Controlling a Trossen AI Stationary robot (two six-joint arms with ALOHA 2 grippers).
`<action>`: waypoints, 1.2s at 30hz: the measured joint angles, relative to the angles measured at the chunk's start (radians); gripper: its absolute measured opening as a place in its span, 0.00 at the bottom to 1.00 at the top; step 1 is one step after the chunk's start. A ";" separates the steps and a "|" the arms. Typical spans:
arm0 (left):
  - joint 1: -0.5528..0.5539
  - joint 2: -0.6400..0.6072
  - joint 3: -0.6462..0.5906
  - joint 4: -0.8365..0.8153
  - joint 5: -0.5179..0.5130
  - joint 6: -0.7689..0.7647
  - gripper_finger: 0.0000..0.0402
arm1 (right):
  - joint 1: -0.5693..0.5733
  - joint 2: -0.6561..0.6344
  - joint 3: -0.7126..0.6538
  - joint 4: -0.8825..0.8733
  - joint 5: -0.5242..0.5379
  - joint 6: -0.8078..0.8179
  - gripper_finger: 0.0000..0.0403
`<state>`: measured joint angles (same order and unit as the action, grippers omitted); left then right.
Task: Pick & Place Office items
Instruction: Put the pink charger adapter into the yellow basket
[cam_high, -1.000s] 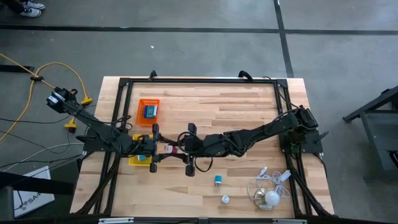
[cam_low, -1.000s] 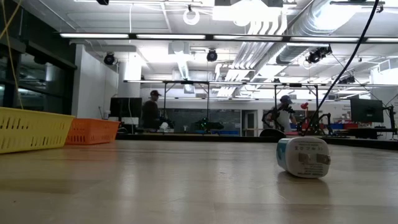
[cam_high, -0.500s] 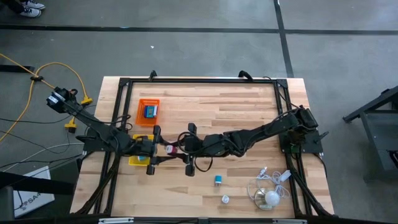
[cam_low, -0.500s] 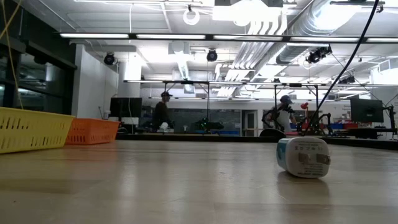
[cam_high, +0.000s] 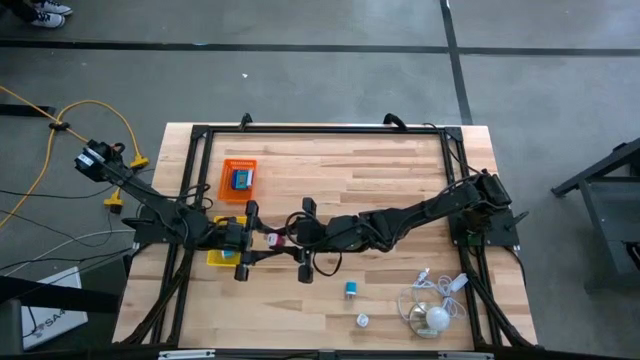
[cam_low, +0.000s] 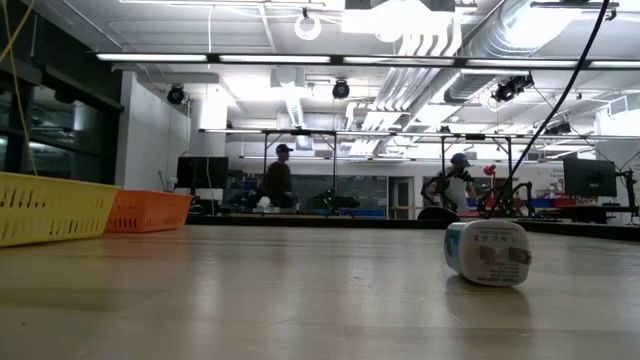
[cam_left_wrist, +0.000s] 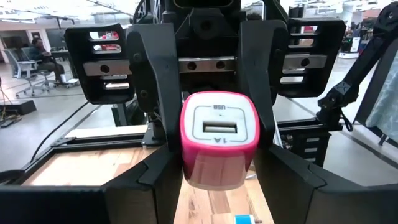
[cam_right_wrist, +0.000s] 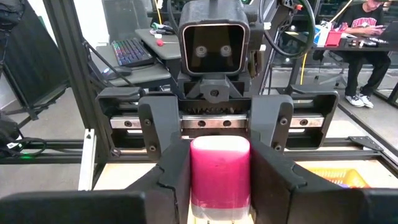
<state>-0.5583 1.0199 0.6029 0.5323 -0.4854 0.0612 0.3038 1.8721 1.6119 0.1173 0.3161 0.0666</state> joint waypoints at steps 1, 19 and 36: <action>0.000 0.000 0.000 0.000 0.000 0.000 0.46 | 0.000 0.000 0.000 0.000 0.000 0.000 0.29; 0.000 0.000 0.000 0.000 -0.001 0.000 0.33 | 0.004 0.000 0.000 0.000 0.000 0.000 0.29; 0.000 0.000 0.000 0.000 -0.001 0.010 0.34 | 0.004 0.000 0.000 0.000 -0.005 -0.011 0.36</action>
<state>-0.5583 1.0199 0.6029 0.5323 -0.4859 0.0711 0.3077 1.8721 1.6119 0.1169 0.3112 0.0555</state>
